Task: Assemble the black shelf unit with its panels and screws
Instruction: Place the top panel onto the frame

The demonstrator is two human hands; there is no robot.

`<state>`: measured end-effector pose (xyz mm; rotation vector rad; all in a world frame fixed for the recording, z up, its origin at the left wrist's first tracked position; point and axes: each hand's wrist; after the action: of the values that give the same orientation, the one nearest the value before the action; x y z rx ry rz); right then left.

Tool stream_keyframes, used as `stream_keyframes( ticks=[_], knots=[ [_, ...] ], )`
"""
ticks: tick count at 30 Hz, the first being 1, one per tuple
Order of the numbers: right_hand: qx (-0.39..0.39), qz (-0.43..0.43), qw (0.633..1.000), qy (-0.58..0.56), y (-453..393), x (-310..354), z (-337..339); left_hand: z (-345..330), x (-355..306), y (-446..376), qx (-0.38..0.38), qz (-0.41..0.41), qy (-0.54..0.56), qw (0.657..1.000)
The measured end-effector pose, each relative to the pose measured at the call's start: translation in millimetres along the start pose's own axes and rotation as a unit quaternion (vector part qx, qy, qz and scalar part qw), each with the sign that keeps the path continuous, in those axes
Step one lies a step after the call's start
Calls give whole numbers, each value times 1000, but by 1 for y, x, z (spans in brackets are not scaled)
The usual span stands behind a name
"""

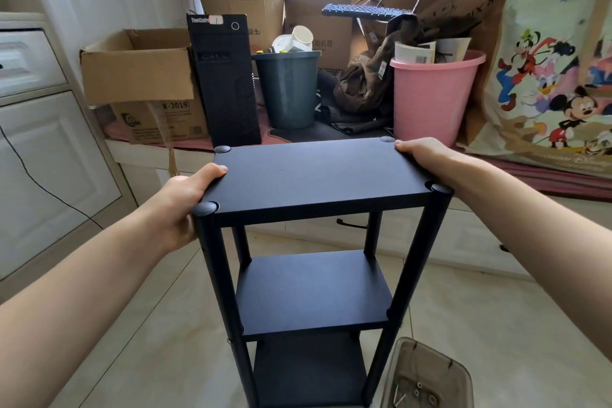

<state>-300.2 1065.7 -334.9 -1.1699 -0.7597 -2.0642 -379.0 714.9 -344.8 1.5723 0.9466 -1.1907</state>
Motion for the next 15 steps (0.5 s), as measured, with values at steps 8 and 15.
stream_keyframes(
  ticks=[8,15],
  knots=[
    [-6,25,999,22,-6,5,-2,-2,0,1,5,16,-4,1000],
    [-7,28,1000,9,-12,2,-2,1,0,0,12,19,-2,1000]
  ],
)
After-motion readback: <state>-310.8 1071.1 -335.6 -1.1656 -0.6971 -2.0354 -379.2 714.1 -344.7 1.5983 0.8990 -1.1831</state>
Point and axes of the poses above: each hand's wrist, its own y-axis away from the middle knuckle, its own z-axis out of the back of the hand, x = y × z, and after that the axes turned 1 degree about x, right-handed
